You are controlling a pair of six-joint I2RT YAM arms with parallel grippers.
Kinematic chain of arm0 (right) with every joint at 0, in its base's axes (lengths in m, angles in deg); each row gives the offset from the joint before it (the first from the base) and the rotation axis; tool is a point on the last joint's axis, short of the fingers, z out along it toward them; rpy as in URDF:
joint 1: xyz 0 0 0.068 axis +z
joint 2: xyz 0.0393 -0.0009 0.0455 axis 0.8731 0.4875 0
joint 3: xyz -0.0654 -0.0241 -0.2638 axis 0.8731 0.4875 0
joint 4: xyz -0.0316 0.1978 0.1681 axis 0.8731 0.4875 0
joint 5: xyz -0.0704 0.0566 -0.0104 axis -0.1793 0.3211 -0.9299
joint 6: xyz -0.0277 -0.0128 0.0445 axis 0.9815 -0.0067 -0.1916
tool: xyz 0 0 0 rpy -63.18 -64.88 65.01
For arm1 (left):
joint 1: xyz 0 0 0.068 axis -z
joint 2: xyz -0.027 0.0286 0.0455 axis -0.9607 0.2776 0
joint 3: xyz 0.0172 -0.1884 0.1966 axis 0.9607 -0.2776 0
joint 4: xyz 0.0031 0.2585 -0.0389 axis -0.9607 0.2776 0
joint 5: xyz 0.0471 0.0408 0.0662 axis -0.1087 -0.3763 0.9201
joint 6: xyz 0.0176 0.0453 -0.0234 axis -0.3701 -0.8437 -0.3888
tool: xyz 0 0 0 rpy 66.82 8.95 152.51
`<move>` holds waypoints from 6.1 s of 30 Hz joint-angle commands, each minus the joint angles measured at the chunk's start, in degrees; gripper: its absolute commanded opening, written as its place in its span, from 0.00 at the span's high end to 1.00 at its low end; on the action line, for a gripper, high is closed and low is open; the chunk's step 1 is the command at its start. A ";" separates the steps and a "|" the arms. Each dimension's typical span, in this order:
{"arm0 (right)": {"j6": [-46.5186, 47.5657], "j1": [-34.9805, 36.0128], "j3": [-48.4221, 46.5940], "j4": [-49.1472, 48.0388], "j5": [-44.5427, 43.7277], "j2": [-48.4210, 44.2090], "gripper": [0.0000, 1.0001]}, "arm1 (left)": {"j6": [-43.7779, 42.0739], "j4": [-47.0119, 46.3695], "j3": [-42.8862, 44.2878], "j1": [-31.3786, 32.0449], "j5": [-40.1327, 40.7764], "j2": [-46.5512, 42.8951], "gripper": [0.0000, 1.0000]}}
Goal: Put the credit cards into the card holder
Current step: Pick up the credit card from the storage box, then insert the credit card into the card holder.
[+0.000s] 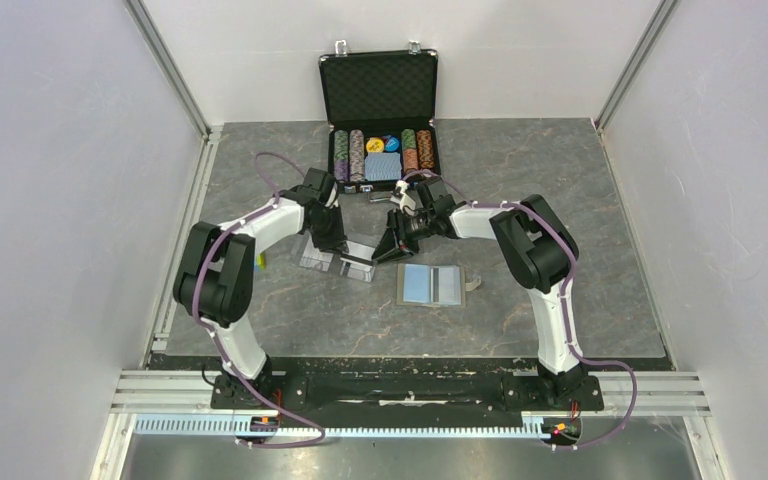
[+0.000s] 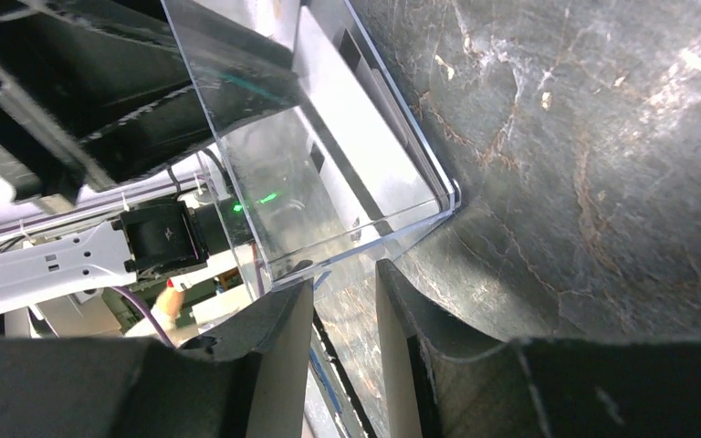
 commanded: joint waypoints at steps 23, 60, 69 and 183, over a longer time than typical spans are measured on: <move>2.92 -0.04 -0.65 2.44 -1.03 0.05 0.67 | 1.70 -5.31 -2.02 1.60 -8.11 -5.17 0.95; 18.50 -7.03 31.79 -7.14 18.71 -43.72 0.38 | -8.21 4.38 2.12 18.35 -39.35 -19.03 0.98; 14.45 -7.00 35.71 -10.88 17.69 -48.81 0.43 | -5.38 2.25 -0.23 20.60 -34.90 -20.80 0.98; 6.02 -14.81 38.64 -4.32 -19.07 -36.36 1.00 | 0.22 8.19 11.17 25.89 -0.80 11.44 0.87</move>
